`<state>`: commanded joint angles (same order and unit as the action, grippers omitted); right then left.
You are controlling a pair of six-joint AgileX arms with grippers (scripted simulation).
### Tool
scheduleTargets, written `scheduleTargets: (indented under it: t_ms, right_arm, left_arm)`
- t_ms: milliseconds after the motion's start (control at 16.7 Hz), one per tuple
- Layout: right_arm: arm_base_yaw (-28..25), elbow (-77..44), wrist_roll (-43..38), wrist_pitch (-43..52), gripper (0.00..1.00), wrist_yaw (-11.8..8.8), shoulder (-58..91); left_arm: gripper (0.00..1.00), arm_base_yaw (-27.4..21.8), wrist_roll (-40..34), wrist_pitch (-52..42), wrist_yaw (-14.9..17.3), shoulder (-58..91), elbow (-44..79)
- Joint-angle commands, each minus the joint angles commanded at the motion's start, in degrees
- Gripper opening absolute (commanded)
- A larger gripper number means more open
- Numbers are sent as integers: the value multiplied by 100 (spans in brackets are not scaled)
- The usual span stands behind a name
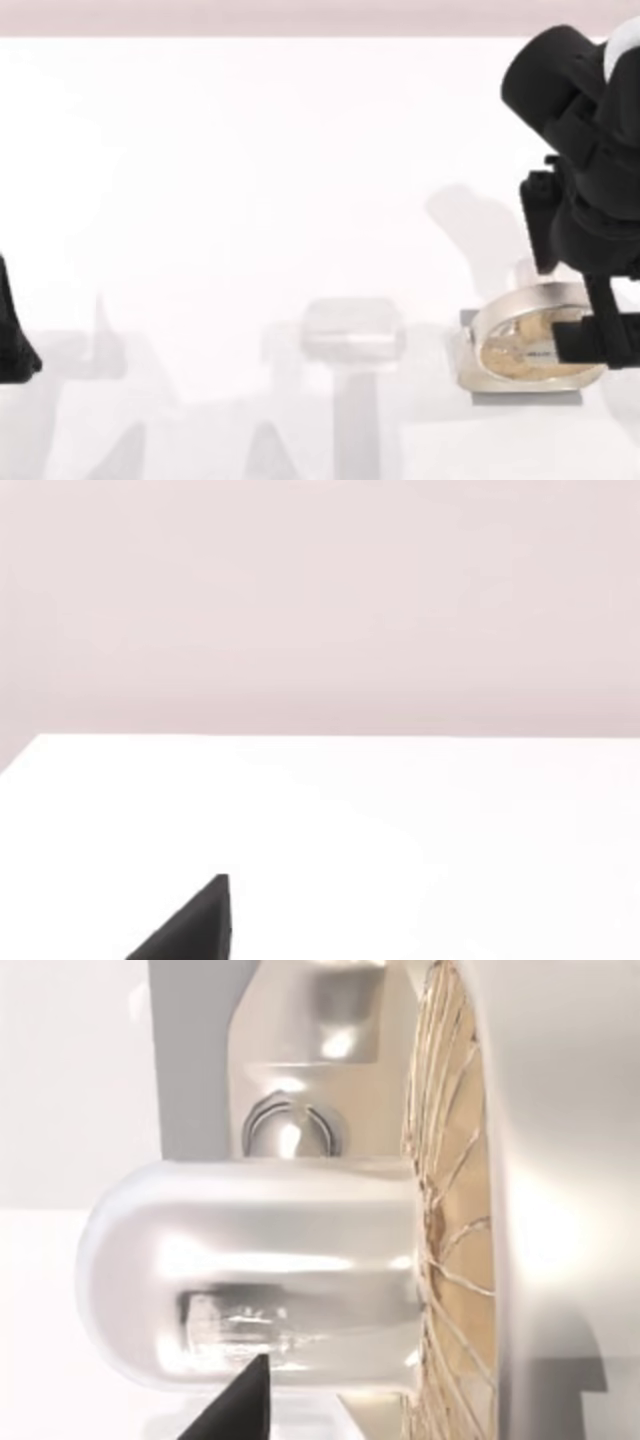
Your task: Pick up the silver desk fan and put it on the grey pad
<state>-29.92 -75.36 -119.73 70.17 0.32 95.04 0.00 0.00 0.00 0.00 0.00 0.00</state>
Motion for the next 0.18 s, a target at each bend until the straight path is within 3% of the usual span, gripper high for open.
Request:
scheduleTargets:
  t_ms: [180]
  right_arm:
    - [0,0,0,0,100,0,0]
  left_arm:
    - [100,0,0,0,0,0,0]
